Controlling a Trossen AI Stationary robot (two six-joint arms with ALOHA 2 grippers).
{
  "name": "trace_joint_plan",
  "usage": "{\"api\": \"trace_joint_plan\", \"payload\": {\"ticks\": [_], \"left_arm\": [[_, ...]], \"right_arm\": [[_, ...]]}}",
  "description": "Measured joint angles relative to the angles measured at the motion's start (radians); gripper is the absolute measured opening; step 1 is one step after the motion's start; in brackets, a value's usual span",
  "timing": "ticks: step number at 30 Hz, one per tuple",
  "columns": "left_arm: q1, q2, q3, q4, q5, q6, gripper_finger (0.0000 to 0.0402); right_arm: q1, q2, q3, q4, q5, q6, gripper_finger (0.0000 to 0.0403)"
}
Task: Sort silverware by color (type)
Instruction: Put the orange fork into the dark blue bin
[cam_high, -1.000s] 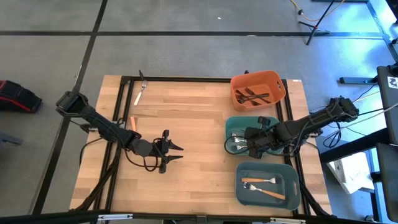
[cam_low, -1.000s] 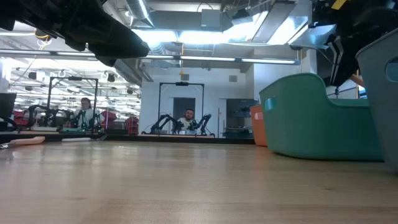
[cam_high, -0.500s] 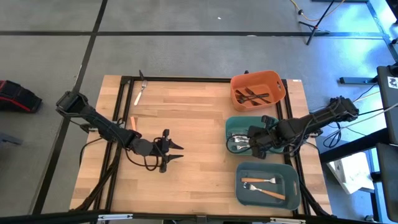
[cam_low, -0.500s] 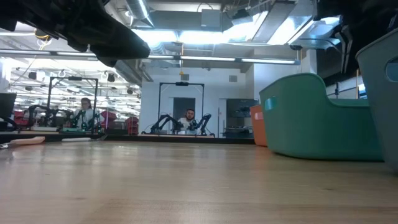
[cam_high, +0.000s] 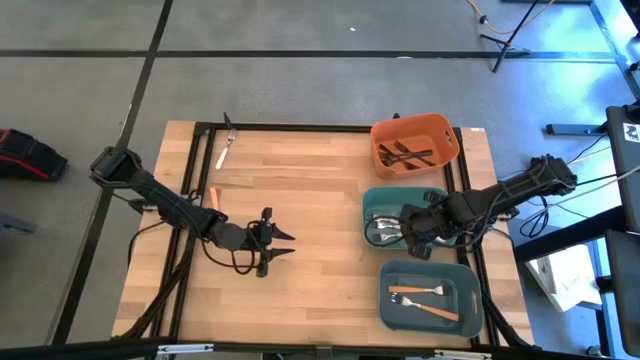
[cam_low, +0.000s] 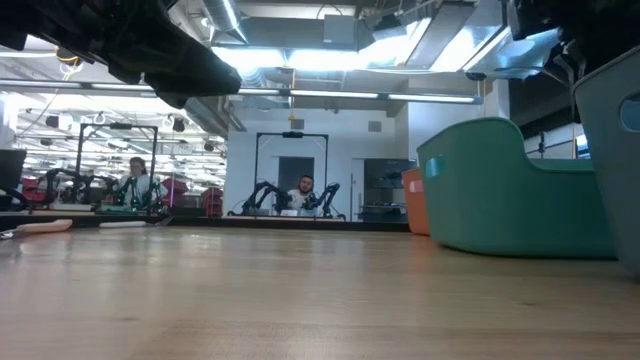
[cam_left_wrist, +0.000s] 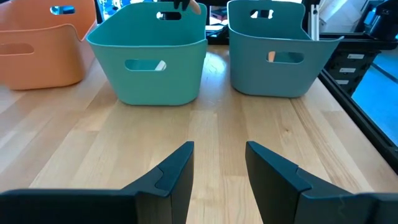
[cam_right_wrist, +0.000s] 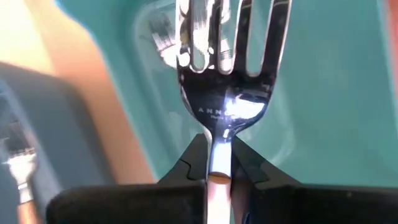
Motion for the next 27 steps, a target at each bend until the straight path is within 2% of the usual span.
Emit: {"api": "trace_joint_plan", "payload": {"ticks": [3,6,15,20,27], "left_arm": [[0.0,0.0,0.0,0.0,0.0,-0.002,0.014],[0.0,0.0,0.0,0.0,0.0,-0.001,0.014],[0.0,0.0,0.0,-0.002,0.0,-0.001,0.014],[-0.001,0.0,0.0,-0.003,0.0,-0.001,0.014],[-0.001,0.0,0.0,-0.007,0.0,-0.001,0.0141]], "right_arm": [[0.006,0.001,0.009,0.011,-0.063,0.014,0.0012],[0.047,0.001,0.051,0.007,-0.08,0.055,0.0017],[0.245,0.001,0.221,0.014,0.003,0.203,0.0012],[0.359,0.015,0.208,0.108,0.01,0.341,0.0023],[0.481,0.137,0.183,0.165,0.012,0.39,0.0015]]}}
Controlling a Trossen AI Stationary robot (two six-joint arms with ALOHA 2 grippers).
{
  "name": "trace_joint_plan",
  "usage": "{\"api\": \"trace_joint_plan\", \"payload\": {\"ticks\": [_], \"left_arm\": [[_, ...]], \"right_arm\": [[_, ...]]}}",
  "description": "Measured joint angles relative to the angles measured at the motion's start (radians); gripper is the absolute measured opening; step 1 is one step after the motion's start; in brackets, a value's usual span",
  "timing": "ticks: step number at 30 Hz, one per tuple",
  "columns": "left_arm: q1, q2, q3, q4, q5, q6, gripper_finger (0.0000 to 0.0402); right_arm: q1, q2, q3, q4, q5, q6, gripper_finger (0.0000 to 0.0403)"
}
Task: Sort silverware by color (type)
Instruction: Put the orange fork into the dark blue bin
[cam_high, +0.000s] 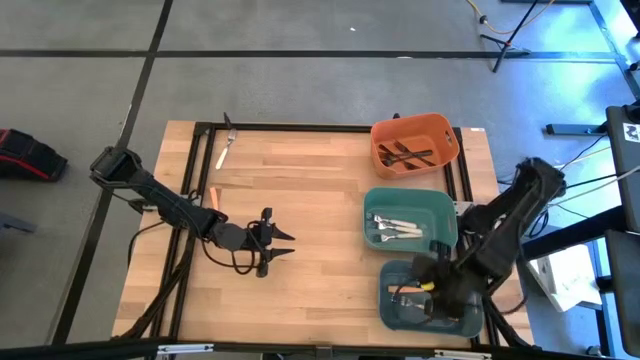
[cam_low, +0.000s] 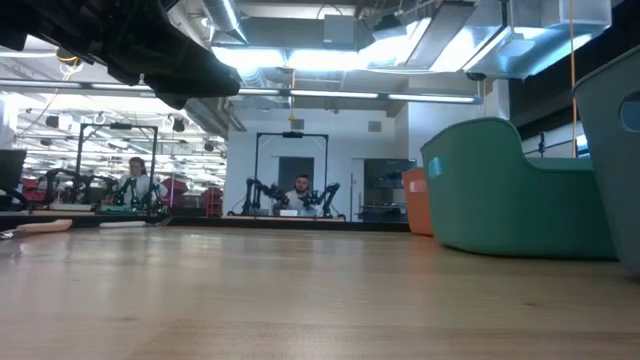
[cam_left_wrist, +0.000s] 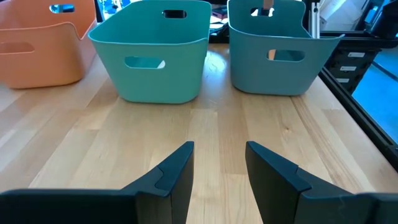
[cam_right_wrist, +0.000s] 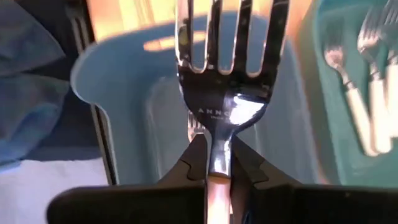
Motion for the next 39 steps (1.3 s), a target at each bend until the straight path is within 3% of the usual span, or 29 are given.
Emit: {"api": "trace_joint_plan", "payload": {"ticks": [6,15,39], "left_arm": [[0.0,0.0,0.0,0.0,0.0,0.0,0.0141],[0.0,0.0,0.0,0.0,0.0,0.0,0.0141],[0.0,0.0,0.0,0.0,0.0,0.0,0.0141]], "right_arm": [[0.003,0.118,-0.017,0.009,-0.044,0.008,0.0024],[-0.025,0.205,-0.018,0.038,-0.003,-0.066,0.002],[-0.058,0.223,-0.084,0.078,-0.011,-0.077,0.0034]]}}
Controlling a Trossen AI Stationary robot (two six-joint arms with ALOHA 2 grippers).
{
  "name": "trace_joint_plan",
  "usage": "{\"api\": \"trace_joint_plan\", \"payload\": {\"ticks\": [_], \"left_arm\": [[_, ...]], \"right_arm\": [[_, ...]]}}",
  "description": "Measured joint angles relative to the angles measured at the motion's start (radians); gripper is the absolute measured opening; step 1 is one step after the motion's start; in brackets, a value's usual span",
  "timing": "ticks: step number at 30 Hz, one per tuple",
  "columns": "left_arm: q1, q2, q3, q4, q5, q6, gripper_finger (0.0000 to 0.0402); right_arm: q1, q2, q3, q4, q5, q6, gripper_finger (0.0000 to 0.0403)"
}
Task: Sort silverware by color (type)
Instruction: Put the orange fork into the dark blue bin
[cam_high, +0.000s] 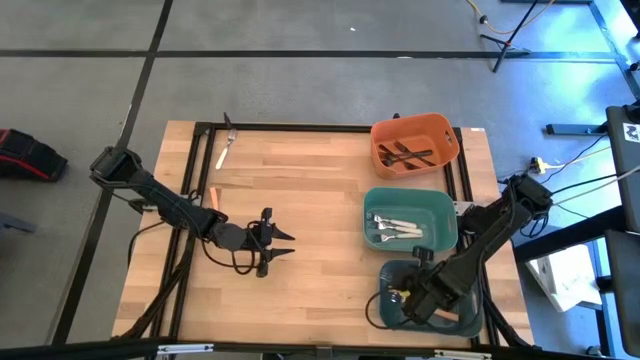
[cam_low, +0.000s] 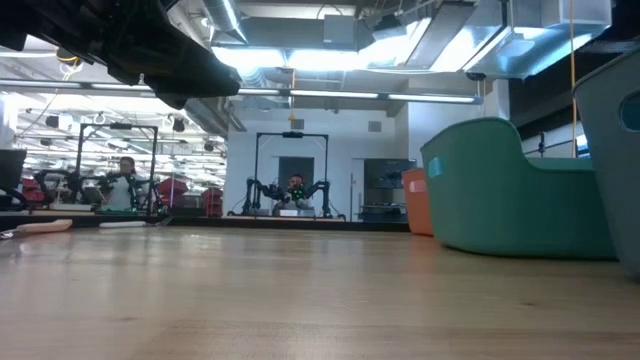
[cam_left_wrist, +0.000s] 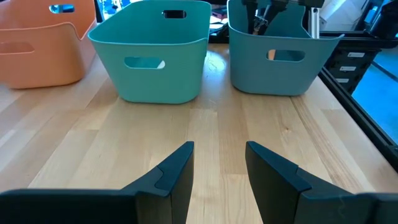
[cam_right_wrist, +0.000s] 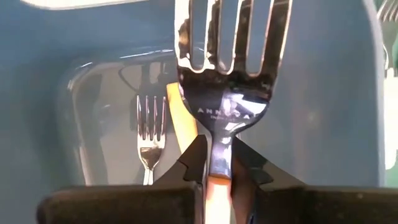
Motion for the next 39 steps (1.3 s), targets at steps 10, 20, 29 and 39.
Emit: {"api": "trace_joint_plan", "payload": {"ticks": [10,20,29,39], "left_arm": [[0.0,0.0,0.0,0.0,0.0,0.0,0.0141],[0.0,0.0,0.0,0.0,0.0,0.0,0.014],[0.0,0.0,0.0,0.0,0.0,0.0,0.014],[-0.014,-0.068,0.045,-0.137,-0.024,-0.017,0.014]], "right_arm": [[-0.006,0.0,0.0,-0.003,-0.005,0.057,0.0085],[-0.007,-0.003,0.049,-0.01,-0.004,0.052,0.015],[-0.007,-0.006,0.21,-0.021,0.226,-0.15,0.0161],[-0.035,-0.006,0.096,0.34,0.545,-0.535,0.0161]]}}
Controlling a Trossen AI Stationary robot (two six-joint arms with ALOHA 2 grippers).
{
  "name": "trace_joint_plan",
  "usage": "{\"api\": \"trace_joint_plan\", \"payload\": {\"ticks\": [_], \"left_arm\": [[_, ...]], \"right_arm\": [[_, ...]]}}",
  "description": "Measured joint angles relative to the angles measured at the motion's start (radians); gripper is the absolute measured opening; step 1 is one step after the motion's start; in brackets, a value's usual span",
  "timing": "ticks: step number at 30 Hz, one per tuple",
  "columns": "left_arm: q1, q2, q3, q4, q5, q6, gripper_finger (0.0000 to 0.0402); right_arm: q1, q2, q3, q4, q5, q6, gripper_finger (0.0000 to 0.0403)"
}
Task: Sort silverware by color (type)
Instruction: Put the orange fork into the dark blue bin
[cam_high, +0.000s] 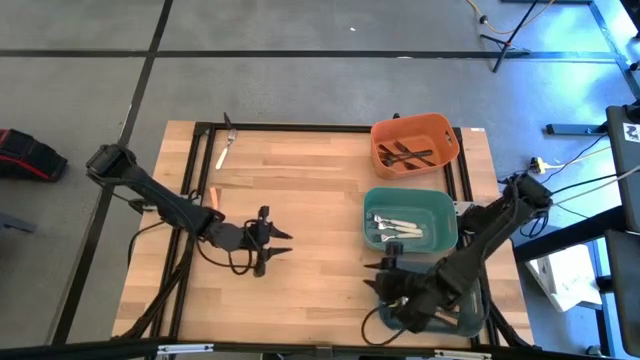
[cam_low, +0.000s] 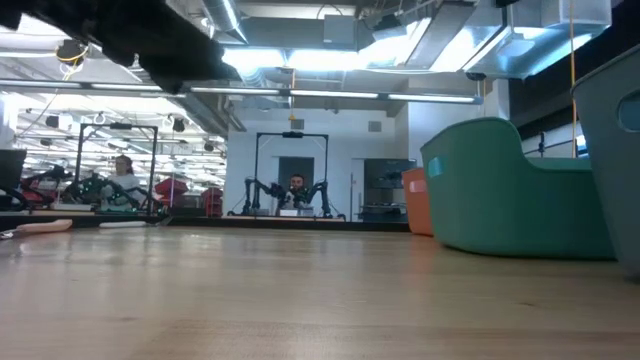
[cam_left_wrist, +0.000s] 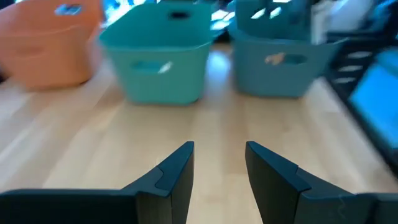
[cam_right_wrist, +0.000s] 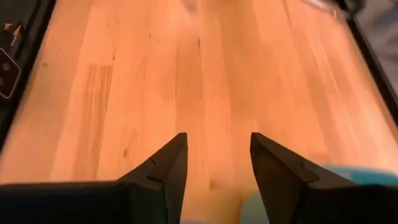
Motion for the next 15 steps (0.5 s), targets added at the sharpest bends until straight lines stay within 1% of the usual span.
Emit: {"api": "trace_joint_plan", "payload": {"ticks": [2,4,9,12,15], "left_arm": [[0.005,-0.029,0.042,-0.146,-0.046,-0.05,0.0138],[0.013,-0.058,0.101,-0.343,-0.072,-0.133,0.0138],[0.025,-0.1,0.283,-0.886,-0.105,-0.418,0.0138],[0.044,-0.1,0.36,-1.178,-0.139,-0.615,0.0138],[0.084,-0.101,0.384,-1.395,-0.147,-0.784,0.0137]], "right_arm": [[-0.033,0.0,-0.043,0.118,0.0,-0.099,0.0161],[-0.073,0.001,-0.077,0.231,-0.011,-0.188,0.0161],[-0.177,0.002,-0.131,0.471,-0.082,-0.373,0.0161],[-0.232,0.004,-0.138,0.578,-0.111,-0.443,0.0161],[-0.282,0.011,-0.138,0.644,-0.154,-0.469,0.0161]]}}
